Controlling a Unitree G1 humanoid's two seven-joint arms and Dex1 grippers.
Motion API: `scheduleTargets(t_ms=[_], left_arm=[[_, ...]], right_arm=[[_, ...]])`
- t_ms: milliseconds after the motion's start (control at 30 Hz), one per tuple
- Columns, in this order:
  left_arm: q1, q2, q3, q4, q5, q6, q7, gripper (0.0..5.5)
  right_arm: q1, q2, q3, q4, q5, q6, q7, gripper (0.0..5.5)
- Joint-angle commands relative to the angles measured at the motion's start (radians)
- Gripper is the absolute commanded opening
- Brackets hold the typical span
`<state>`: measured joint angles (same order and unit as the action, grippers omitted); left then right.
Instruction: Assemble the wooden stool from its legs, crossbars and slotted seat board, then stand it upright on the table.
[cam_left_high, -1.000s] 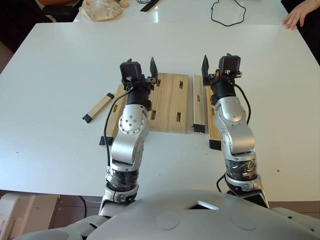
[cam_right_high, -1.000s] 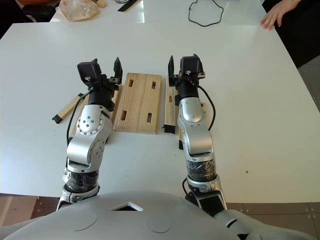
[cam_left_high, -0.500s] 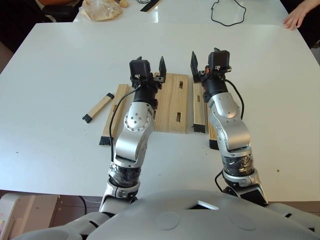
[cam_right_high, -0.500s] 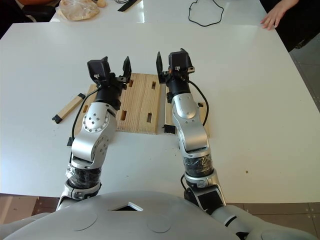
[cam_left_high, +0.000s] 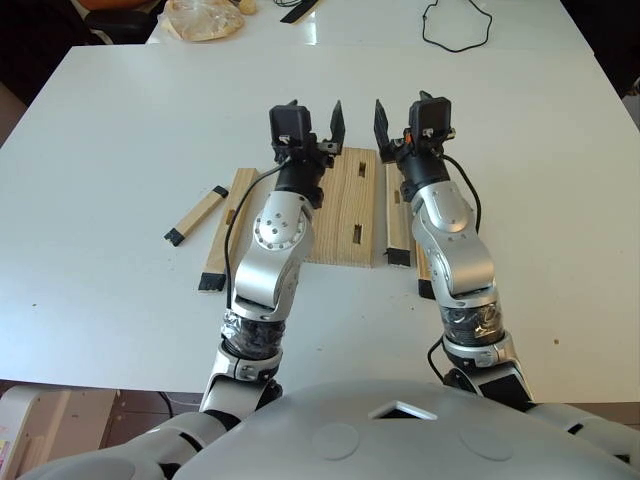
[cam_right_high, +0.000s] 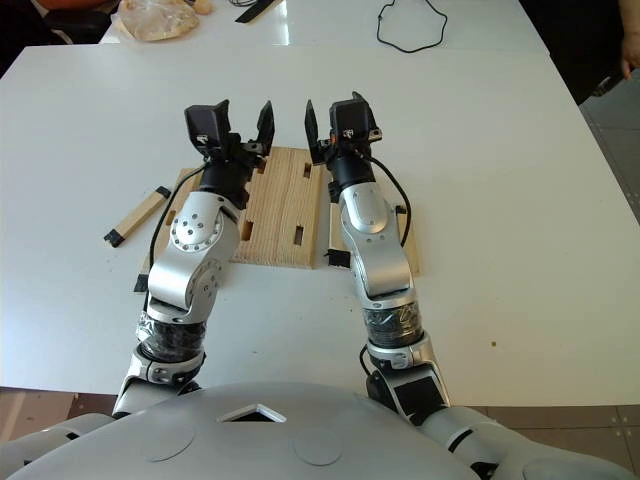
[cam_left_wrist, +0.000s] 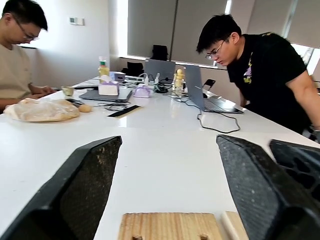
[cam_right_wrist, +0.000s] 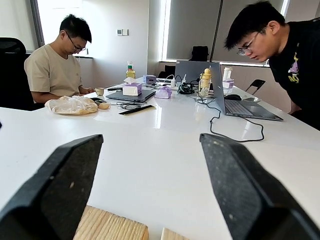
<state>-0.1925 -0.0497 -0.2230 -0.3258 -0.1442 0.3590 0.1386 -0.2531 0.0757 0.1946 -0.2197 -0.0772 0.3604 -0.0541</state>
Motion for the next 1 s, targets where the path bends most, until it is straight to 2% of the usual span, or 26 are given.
scheduleTargets(t_ms=[33,367,500,700,800,900,1000], left_arm=[[-0.021,-0.042,0.04,0.034,-0.051,0.009,-0.042,3.52],[-0.013,-0.053,0.034,0.035,-0.061,-0.007,-0.051,3.52],[-0.022,-0.058,0.089,0.058,-0.07,0.008,-0.015,3.52],[-0.008,-0.05,0.07,0.018,-0.052,0.008,-0.009,3.52],[-0.006,-0.04,0.124,-0.003,-0.072,0.011,0.005,3.52],[0.0,0.025,0.201,-0.014,-0.099,0.032,-0.032,3.52],[0.022,0.178,0.316,-0.015,-0.202,0.089,-0.206,3.52]], right_arm=[[-0.035,0.068,0.017,0.042,0.022,-0.023,-0.008,3.56],[-0.052,0.057,0.083,0.046,0.03,-0.055,-0.004,3.56],[-0.048,0.053,0.061,0.04,0.036,-0.062,-0.019,3.56],[-0.038,0.042,0.069,0.028,0.013,-0.067,-0.044,3.56],[-0.023,0.014,0.021,0.044,-0.034,-0.066,-0.109,3.56],[-0.017,0.009,-0.034,0.07,-0.028,-0.064,-0.138,3.56],[-0.015,0.02,-0.047,0.077,-0.003,-0.067,-0.117,3.56]])
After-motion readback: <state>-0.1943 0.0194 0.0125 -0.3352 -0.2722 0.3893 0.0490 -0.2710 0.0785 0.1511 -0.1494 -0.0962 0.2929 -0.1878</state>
